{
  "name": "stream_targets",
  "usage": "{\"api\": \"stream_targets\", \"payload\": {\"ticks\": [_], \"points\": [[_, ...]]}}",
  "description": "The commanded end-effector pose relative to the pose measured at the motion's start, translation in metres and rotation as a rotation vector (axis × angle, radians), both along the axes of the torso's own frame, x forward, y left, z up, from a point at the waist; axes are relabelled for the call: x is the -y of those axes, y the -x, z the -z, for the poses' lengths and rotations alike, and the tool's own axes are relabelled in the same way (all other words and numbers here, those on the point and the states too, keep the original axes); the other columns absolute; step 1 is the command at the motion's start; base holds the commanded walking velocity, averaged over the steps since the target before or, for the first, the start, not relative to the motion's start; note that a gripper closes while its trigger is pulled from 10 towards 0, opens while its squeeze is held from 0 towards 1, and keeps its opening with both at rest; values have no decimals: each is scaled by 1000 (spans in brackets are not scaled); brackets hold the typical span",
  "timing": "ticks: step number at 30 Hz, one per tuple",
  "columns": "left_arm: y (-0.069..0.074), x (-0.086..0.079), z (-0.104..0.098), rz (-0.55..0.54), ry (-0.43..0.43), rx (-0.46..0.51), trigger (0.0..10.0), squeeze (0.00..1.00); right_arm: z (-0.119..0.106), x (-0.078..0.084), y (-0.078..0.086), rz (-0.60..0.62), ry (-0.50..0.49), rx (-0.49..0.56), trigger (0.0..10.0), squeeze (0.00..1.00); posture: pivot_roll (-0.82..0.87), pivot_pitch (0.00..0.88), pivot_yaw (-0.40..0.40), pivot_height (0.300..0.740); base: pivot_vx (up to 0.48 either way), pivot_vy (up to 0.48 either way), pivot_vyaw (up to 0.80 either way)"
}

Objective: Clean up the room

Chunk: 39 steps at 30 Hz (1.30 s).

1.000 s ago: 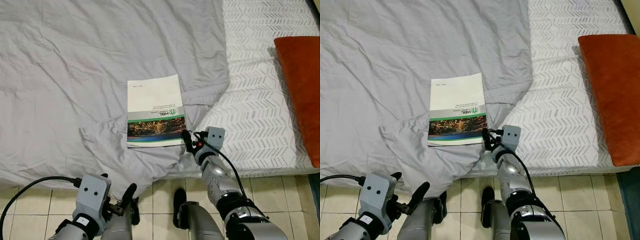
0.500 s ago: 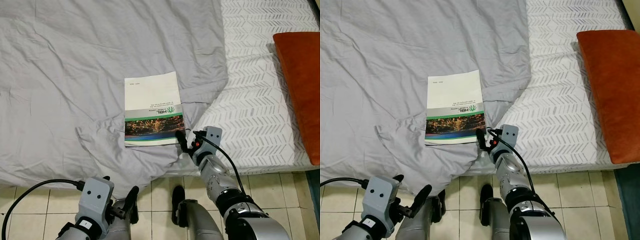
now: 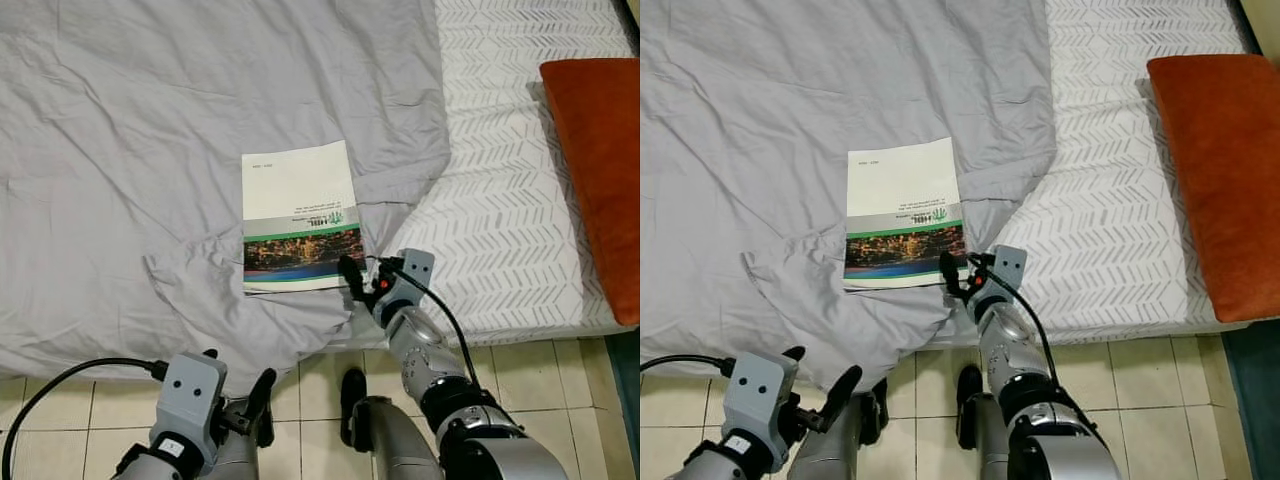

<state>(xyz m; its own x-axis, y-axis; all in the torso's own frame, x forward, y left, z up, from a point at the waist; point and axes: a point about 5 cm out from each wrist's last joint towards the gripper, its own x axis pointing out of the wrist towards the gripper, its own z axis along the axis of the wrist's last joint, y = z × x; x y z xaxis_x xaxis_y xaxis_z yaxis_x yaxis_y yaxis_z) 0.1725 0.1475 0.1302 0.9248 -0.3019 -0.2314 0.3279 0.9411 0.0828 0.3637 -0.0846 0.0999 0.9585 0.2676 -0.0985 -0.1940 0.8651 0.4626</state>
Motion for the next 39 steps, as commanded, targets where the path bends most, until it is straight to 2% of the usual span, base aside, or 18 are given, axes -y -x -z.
{"api": "stream_targets", "payload": {"ticks": [1, 12, 13, 16, 17, 18, 23, 39], "points": [[7, 1, 9, -8, 0, -50, 10000, 0, 12, -4, 7, -11, -32, -55, 10000, 0, 148, 676, -67, 740, 0, 0, 0], [6, 2, 10, -18, 5, -47, 10000, 0, 11, -11, 8, -37, -25, -50, 10000, 0, 143, 670, -80, 740, 0, 0, 0], [6, 3, 10, -19, 7, -46, 10000, 0, 10, -11, 7, -39, -12, -46, 8627, 0, 143, 669, -82, 740, 0, 0, 0], [5, 4, 10, -20, 9, -44, 10000, 0, 10, -9, 7, -39, 10, -40, 8471, 0, 141, 667, -84, 740, 0, 0, 0], [5, 3, 10, -23, 9, -43, 10000, 0, 9, -6, 6, -14, 45, -27, 3569, 0, 143, 667, -86, 740, 0, 0, 0], [5, 3, 10, -25, 9, -42, 10000, 0, 8, -3, 5, 3, 63, -18, 0, 0, 142, 668, -86, 740, 0, 0, 0], [5, 3, 11, -28, 10, -43, 10000, 0, 6, 2, 3, 29, 82, -9, 0, 0, 139, 668, -88, 740, 0, 0, 0], [1, 4, 13, -35, 17, -36, 10000, 0, 9, 3, 5, 31, 84, -19, 0, 0, 126, 656, -101, 740, 0, 0, 0]]}}
